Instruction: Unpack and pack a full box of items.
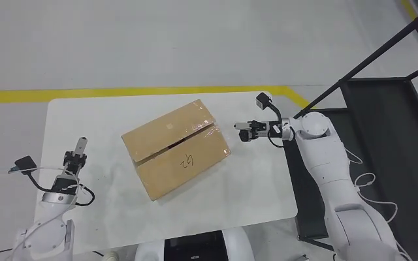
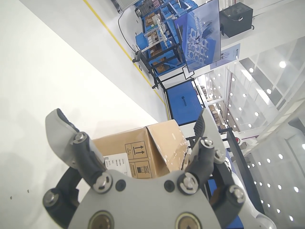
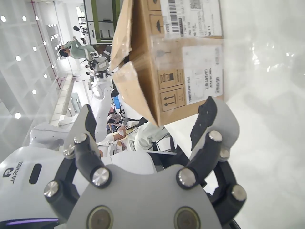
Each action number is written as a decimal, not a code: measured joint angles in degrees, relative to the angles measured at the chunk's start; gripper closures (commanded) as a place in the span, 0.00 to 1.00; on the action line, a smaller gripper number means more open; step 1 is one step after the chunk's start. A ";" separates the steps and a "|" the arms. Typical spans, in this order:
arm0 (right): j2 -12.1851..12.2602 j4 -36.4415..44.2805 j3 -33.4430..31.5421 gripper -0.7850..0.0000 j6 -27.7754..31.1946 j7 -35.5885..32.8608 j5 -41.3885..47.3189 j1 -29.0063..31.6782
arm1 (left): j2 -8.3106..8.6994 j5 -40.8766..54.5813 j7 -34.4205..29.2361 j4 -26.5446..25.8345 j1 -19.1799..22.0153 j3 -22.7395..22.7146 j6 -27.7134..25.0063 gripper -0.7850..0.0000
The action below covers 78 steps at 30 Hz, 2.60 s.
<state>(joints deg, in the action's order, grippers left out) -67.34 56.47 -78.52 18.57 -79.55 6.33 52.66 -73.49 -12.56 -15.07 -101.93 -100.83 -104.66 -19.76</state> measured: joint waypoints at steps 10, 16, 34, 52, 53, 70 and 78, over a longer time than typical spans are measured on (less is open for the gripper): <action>-1.18 -1.24 6.77 0.00 3.09 0.07 1.54 -1.36 | 0.14 -0.71 1.71 -0.20 -0.07 -0.53 0.33 0.00; -0.54 3.86 8.02 0.00 3.73 -2.49 2.52 2.08 | 0.24 -0.55 2.89 -0.21 -0.30 -1.71 0.52 0.00; 1.87 20.96 13.75 0.00 1.82 -1.65 0.61 13.20 | 0.49 2.27 5.98 -0.63 -0.15 -6.34 -0.02 0.00; 4.81 28.14 2.45 0.00 -5.59 6.81 6.01 16.56 | -0.22 9.82 10.87 -1.03 0.46 -4.96 -5.35 0.00; 4.63 27.56 3.20 0.00 -6.46 7.46 6.95 15.70 | -0.26 9.78 10.74 -1.00 0.39 -4.64 -5.49 0.00; 2.40 16.93 13.09 0.00 -10.47 8.13 12.85 4.20 | -0.49 8.35 10.27 -0.52 0.17 -2.90 -5.60 0.00; 1.77 13.23 14.73 0.00 -11.54 -1.08 22.44 1.11 | -0.51 8.05 10.37 -0.61 0.02 -3.24 -5.17 0.00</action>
<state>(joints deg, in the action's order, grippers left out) -65.57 69.70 -63.80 7.03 -80.63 28.77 53.77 -74.00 -4.51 -4.70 -102.54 -100.81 -107.90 -24.94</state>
